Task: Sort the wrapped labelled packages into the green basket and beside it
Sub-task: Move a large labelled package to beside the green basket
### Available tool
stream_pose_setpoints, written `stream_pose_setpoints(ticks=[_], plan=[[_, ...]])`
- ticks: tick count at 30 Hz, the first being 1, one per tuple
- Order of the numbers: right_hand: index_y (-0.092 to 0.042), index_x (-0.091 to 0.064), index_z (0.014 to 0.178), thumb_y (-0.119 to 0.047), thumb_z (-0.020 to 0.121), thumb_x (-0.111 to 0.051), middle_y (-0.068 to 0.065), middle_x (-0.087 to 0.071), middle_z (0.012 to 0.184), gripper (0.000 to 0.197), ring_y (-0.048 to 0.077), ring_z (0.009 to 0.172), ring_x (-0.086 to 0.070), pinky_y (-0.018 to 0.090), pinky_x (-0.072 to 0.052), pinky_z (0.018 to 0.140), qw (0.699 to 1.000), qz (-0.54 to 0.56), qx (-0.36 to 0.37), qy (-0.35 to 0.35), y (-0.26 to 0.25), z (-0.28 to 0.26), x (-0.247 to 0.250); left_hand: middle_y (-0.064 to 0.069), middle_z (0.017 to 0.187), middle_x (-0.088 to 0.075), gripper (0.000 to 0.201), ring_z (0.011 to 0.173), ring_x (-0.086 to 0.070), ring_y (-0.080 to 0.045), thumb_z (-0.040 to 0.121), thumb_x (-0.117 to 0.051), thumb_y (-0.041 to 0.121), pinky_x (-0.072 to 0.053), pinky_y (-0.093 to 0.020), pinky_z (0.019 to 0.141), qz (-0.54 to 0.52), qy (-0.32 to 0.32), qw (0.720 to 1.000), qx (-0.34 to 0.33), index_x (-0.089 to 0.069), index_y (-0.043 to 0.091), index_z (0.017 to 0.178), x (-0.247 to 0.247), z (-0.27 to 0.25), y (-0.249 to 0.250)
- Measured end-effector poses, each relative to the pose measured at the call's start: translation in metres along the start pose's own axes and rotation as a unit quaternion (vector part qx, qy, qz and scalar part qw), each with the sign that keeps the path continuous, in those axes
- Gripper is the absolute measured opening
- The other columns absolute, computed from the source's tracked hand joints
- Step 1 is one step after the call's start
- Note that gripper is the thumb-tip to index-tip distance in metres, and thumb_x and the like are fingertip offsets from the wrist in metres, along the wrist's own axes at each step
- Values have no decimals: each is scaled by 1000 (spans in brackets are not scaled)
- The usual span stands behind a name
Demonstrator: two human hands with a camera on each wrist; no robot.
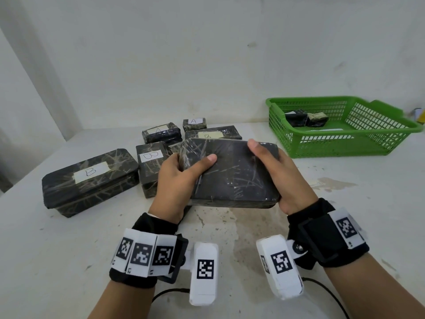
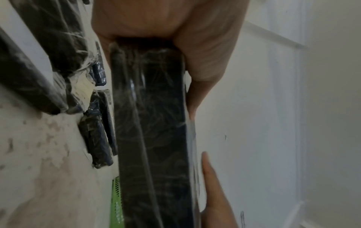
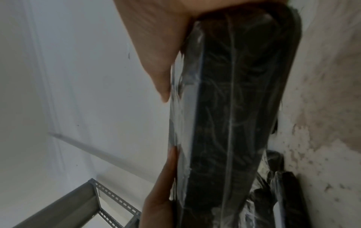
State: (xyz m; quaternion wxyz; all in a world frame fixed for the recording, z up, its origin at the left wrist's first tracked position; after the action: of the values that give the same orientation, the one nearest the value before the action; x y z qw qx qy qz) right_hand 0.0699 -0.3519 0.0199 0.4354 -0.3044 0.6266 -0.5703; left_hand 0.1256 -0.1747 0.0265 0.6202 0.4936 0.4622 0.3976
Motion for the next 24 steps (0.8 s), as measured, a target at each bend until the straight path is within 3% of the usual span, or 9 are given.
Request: stream_pose_setpoints(ticks=[2, 7, 13, 17, 20, 24], plan=[[-13, -63, 119, -50, 57, -83, 4, -74, 108, 74, 21, 96, -73, 35, -58, 78, 1000, -14, 11, 10, 1, -1, 0, -9, 102, -76, 37, 93, -74, -22, 79, -78, 17, -60, -31, 75, -2, -2, 1000, -7, -67, 4, 112, -1, 0, -1], [-11, -66, 113, -31, 71, -82, 5, -76, 100, 50, 21, 87, -75, 33, -59, 71, 1000, 15, 7, 6, -3, -1, 4, -2, 103, -76, 57, 94, -74, -17, 64, -81, 28, -59, -26, 75, -16, -57, 998, 0, -62, 10, 114, -2, -5, 4], [-13, -55, 123, -49, 48, -90, 4, -71, 112, 91, 17, 94, -73, 33, -59, 77, 1000, -6, 19, 19, 0, 1, 2, -12, 106, -74, 46, 92, -74, -24, 76, -78, 4, -58, -26, 69, -33, -29, 999, -6, -60, 0, 118, 0, 0, 1], [-15, -50, 120, -30, 50, -87, 0, -70, 109, 80, 13, 94, -73, 28, -59, 75, 1000, -12, 26, 11, 1, -3, -3, -12, 103, -75, 44, 90, -74, -24, 75, -79, 8, -58, -26, 66, -50, -23, 998, 13, -63, 0, 116, 2, 3, -1], [-15, -51, 117, -23, 58, -89, 0, -72, 106, 70, 15, 93, -73, 29, -59, 76, 999, -7, 29, 23, 4, -3, -2, -7, 101, -76, 57, 88, -75, -22, 64, -81, 18, -58, -26, 66, -48, -55, 997, 24, -62, 4, 116, 4, 3, 3], [-17, -54, 118, -32, 53, -88, 0, -72, 107, 75, 14, 93, -73, 29, -59, 78, 999, -14, 37, 30, 4, -2, 1, -6, 98, -76, 62, 84, -75, -19, 59, -79, 10, -58, -26, 62, -38, -68, 997, 27, -59, 4, 117, 3, 1, 5]])
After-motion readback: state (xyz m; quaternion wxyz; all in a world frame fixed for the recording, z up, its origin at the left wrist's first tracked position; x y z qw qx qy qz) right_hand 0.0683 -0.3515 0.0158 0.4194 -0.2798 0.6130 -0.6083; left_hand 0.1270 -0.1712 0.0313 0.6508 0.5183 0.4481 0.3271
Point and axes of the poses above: each hand's wrist, its own z-axis towards the middle knuckle, its own x-axis out of the back of the hand, y = z × x, the point moved 1 cm from there along z, towards the middle knuckle
